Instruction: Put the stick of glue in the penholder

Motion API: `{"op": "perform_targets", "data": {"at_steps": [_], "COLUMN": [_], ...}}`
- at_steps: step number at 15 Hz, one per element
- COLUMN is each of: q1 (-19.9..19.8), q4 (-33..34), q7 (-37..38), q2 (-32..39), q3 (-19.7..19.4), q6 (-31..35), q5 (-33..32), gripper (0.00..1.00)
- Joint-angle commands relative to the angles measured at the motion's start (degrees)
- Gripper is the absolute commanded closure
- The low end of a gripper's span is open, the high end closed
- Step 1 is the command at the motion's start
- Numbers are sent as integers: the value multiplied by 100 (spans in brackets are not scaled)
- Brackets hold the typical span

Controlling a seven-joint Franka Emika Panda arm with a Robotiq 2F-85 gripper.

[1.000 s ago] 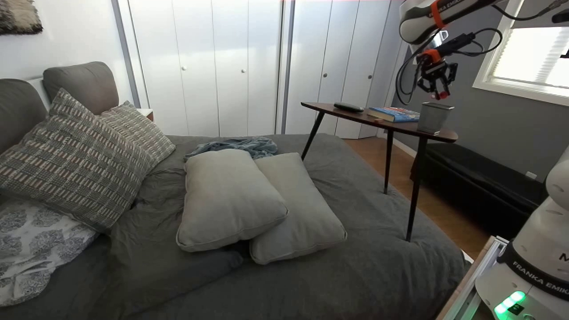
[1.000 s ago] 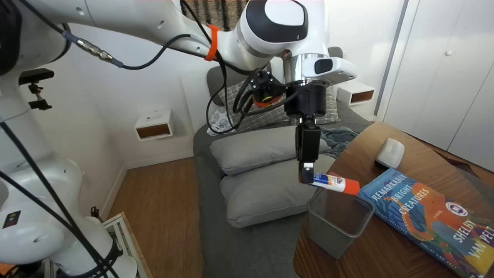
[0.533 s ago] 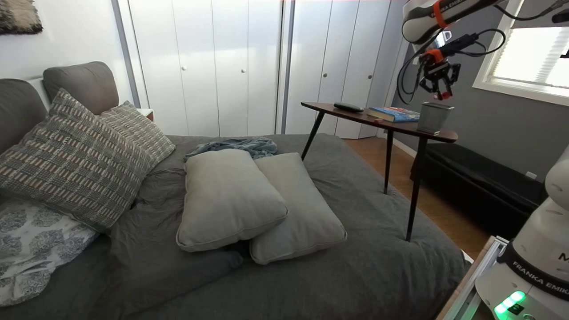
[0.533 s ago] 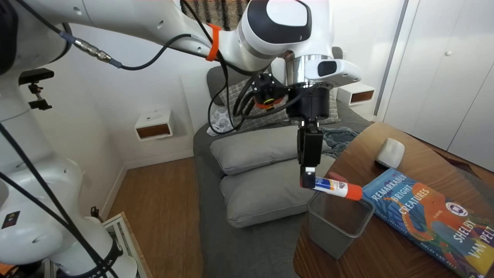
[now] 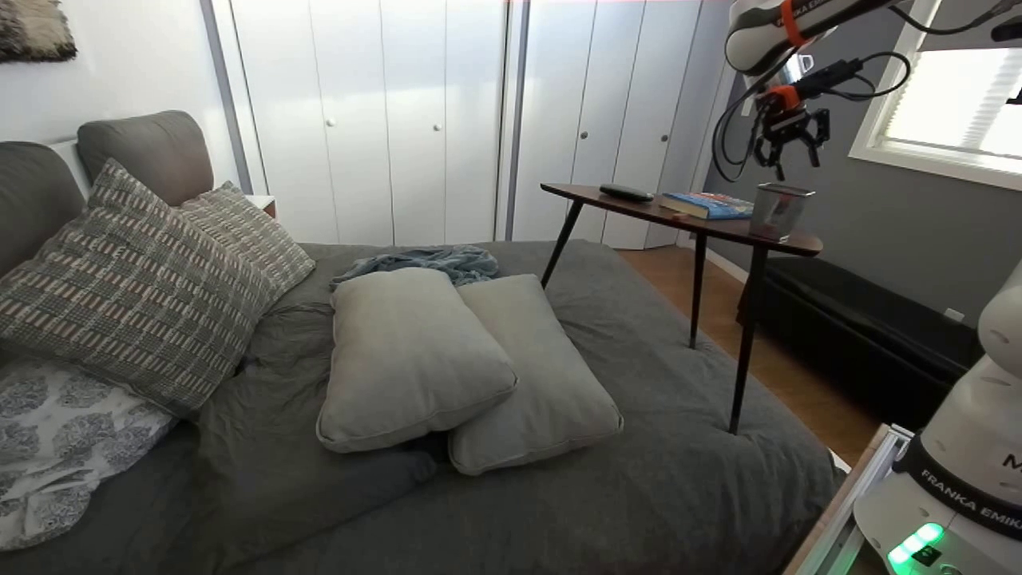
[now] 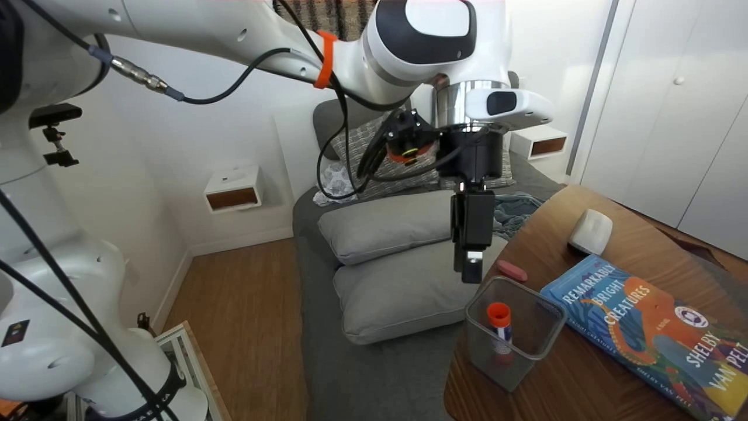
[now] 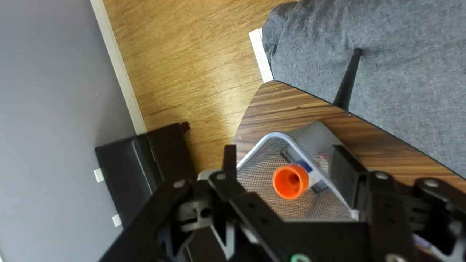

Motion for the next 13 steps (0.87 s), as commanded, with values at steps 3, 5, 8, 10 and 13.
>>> {"op": "perform_targets", "data": {"at_steps": [3,5,8,10,13], "q1": [-21,34,139,257,246], "q4": [-102,-306,-380,-228,-58], "q7": [26,-13,-180,-325,-330], "q2": [-294,-601,-908,-910,-798], "q3": [6,57,210,386,451], "q6": [500,1061,1533,1756,1716], "q5": [4,-276,-620,-657,-499], "gripper": [0,0,0,0,0]}}
